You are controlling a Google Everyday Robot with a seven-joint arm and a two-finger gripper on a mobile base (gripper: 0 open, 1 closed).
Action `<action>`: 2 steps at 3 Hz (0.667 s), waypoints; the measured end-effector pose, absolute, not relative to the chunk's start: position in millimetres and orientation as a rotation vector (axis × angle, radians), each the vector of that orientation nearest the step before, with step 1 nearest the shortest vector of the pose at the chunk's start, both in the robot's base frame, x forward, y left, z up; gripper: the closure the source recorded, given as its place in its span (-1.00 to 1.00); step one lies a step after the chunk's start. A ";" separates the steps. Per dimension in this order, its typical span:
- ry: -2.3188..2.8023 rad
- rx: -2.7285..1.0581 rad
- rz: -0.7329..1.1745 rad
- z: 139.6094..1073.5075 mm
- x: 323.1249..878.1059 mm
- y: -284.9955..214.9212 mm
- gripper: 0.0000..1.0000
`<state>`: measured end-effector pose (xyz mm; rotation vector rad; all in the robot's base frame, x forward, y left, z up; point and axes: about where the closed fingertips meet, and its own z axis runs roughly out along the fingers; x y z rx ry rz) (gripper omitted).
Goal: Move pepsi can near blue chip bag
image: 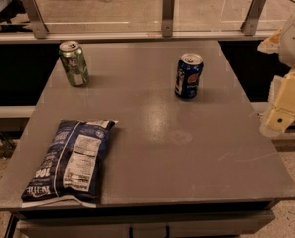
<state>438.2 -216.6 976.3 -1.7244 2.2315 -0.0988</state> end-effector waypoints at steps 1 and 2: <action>2.229 -1.723 -0.100 976.8 438.5 -216.4 -1.00; 2.168 -1.702 -0.082 975.7 463.5 -205.6 -1.00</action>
Offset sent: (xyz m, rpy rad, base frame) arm 0.0668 0.0273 -0.0059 0.1211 -0.1021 0.0497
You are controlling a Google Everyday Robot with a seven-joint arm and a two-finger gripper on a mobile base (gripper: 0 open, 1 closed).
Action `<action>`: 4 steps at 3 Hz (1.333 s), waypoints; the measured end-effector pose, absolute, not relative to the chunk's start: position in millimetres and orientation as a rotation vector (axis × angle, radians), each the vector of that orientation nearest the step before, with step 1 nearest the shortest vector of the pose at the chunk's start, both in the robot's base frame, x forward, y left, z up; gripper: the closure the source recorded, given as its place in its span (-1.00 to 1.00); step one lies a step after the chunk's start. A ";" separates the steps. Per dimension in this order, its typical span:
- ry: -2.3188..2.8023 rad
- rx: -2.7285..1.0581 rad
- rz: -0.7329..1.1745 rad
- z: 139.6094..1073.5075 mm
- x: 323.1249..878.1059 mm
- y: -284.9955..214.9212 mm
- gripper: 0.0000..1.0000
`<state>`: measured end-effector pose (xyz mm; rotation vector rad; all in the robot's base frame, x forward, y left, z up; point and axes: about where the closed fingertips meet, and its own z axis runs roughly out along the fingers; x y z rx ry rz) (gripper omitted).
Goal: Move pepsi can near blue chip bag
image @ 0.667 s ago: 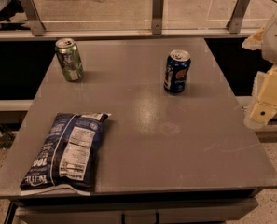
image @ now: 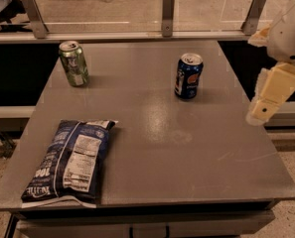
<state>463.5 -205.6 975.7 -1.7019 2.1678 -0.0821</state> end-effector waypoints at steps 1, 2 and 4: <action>2.076 -1.625 0.005 972.8 507.7 -188.2 -1.00; 2.003 -1.487 0.190 959.8 551.4 -166.7 -1.00; 1.981 -1.338 0.414 927.6 599.5 -127.4 -0.63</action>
Offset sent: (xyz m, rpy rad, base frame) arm 0.1425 0.0639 -0.0264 0.6055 -0.0831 -0.0242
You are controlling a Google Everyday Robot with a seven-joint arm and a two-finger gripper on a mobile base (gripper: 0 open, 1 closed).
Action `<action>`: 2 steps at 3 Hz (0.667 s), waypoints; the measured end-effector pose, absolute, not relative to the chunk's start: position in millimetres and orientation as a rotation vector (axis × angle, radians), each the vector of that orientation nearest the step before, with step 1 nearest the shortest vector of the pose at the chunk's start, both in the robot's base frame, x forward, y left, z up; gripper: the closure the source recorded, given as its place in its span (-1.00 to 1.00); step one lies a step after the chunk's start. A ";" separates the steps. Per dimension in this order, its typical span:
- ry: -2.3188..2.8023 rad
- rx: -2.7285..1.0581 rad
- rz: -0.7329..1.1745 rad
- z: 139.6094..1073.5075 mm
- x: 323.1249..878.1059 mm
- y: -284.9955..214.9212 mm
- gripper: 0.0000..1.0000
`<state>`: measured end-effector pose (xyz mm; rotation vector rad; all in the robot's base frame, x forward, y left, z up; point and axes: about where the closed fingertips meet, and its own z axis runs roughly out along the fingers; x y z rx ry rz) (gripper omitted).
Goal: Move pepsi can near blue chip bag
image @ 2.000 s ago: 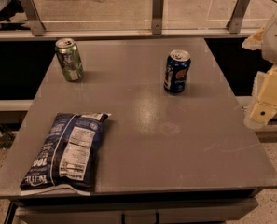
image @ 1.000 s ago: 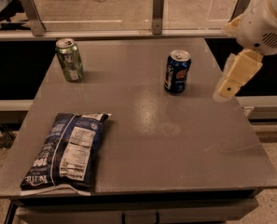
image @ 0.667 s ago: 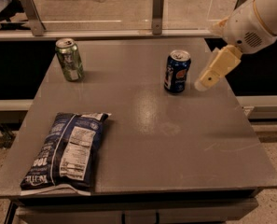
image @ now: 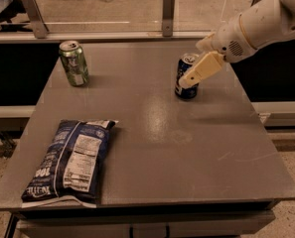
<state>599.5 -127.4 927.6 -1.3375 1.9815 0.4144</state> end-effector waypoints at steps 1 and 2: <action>2.009 -1.317 0.434 914.6 610.5 -118.0 -0.19; 2.016 -1.319 0.440 910.4 616.3 -111.8 0.27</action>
Offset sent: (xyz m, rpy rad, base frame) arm 0.0237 0.0183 -0.0196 0.0052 0.0423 -0.0218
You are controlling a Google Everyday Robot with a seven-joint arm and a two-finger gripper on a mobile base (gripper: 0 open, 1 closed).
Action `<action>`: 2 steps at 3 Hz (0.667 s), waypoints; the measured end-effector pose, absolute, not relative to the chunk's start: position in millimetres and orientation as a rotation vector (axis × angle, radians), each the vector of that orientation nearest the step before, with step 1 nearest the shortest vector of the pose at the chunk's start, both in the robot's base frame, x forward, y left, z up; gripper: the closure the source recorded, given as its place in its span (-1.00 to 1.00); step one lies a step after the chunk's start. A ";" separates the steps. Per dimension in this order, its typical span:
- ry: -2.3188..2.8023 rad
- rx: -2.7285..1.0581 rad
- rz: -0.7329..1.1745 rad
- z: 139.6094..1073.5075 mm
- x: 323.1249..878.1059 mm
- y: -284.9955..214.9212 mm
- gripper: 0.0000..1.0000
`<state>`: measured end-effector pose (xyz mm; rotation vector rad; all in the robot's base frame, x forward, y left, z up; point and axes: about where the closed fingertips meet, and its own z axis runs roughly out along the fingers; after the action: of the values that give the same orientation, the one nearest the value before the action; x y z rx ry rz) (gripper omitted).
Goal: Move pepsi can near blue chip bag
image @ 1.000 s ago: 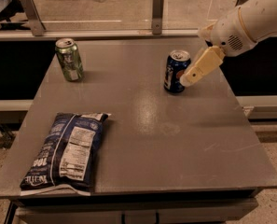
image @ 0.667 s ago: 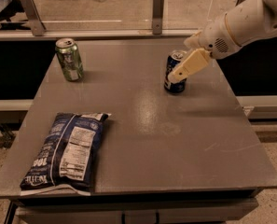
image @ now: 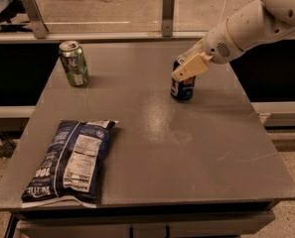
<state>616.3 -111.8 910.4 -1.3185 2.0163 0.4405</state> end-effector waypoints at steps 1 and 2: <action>1.962 -1.332 0.500 922.6 612.0 -103.7 0.76; 1.862 -1.433 0.553 944.3 587.8 -67.1 1.00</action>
Offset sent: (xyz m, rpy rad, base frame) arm -0.0699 0.0964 0.0710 0.0910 -0.0802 0.3166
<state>587.8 -67.1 944.3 -1.4331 1.8622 0.5531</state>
